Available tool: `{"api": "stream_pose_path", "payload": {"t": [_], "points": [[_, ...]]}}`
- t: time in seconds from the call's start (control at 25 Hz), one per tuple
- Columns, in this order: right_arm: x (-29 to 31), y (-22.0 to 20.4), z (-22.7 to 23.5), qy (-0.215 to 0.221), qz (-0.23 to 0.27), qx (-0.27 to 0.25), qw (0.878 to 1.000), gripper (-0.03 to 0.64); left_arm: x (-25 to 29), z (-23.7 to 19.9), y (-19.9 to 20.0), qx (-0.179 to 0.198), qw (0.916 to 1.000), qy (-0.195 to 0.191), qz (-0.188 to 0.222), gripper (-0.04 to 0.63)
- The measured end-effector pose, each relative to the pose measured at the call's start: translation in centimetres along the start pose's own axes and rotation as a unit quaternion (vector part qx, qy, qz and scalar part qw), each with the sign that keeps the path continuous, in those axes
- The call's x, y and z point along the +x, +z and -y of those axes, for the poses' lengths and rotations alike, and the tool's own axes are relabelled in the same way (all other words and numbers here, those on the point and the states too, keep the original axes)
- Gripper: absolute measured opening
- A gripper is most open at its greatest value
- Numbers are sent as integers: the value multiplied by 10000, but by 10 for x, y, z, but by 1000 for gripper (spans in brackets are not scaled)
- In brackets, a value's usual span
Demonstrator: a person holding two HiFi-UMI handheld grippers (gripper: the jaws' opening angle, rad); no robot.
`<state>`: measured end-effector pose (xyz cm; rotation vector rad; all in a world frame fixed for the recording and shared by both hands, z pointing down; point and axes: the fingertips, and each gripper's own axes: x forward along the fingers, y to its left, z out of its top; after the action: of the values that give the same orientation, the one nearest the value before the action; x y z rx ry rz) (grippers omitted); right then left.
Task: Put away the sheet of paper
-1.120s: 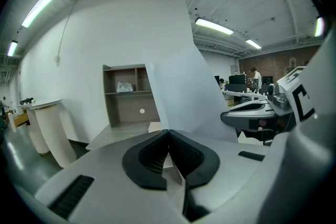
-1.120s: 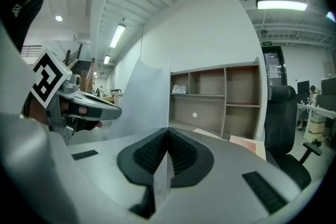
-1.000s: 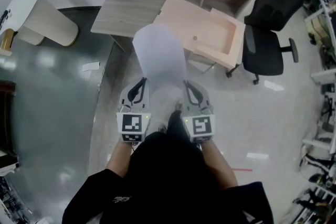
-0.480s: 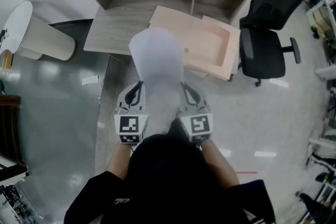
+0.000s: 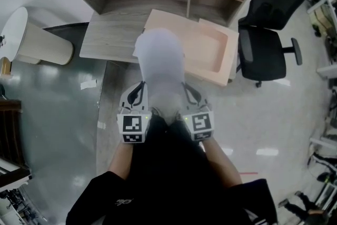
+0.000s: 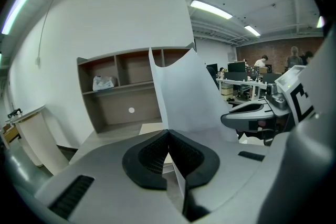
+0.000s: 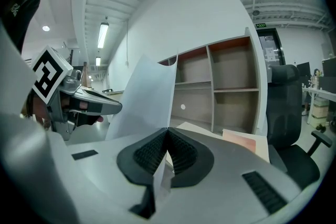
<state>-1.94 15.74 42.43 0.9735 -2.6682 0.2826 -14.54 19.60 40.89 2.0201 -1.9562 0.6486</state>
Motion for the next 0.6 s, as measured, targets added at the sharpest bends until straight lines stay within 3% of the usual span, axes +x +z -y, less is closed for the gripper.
{"api": "stream_pose_path", "payload": {"t": [0.16, 0.6], "points": [[10, -10, 4, 4, -151, 49, 9999, 17, 17, -2, 1, 3, 9999, -105, -58, 44], [62, -16, 24, -417, -490, 375, 9972, 17, 88, -26, -1, 263, 9957, -832, -304, 44]]}}
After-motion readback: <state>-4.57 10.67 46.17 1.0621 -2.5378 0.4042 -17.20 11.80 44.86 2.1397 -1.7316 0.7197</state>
